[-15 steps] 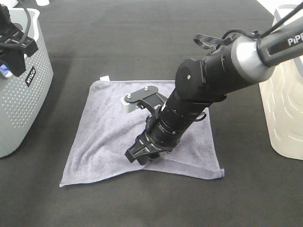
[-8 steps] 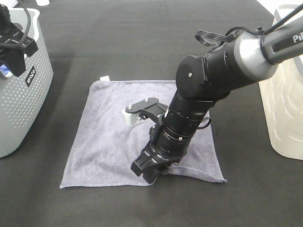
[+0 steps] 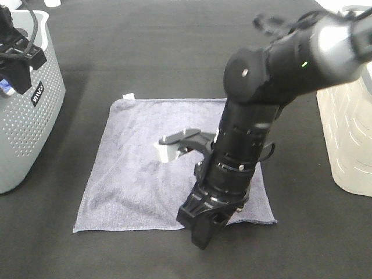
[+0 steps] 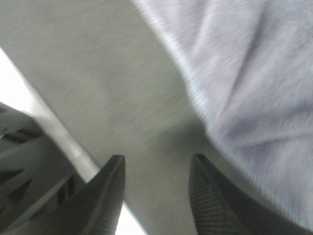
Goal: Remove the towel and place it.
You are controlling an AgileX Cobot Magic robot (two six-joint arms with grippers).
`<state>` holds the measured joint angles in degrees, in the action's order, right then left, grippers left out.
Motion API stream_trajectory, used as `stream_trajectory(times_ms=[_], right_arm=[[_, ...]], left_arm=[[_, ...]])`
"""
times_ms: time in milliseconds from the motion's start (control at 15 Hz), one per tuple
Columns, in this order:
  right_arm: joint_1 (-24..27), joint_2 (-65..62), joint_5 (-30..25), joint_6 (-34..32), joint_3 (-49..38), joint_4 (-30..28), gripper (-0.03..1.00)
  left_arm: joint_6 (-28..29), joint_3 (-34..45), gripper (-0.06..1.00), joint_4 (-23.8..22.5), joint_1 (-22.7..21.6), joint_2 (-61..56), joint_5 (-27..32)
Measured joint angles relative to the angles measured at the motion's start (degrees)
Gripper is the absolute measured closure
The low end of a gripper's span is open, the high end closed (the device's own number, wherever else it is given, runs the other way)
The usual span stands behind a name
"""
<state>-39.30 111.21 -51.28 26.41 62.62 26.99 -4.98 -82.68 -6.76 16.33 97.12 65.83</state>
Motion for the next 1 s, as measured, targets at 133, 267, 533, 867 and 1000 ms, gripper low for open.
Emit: stream_trajectory(times_ms=[133, 267, 533, 867, 1000], right_arm=[[0.0, -4.7, -0.74, -0.29, 0.0, -3.44, 0.58], [0.0, -5.9, 4.07, -5.67, 0.0, -10.43, 0.58], [0.0, -4.3, 8.31, -25.78, -0.17, -28.65, 0.58], [0.0, -1.09, 9.28, -28.82, -2.86, -31.05, 0.59], [0.0, 0.74, 10.26, -29.39, -2.86, -32.09, 0.59]], left_arm=[[0.0, 0.0, 0.51, 0.0, 0.0, 0.0, 0.0], [0.0, 0.0, 0.51, 0.0, 0.0, 0.0, 0.0], [0.11, 0.0, 0.51, 0.0, 0.0, 0.0, 0.06], [0.11, 0.0, 0.51, 0.0, 0.0, 0.0, 0.06], [0.11, 0.0, 0.51, 0.0, 0.0, 0.0, 0.06]])
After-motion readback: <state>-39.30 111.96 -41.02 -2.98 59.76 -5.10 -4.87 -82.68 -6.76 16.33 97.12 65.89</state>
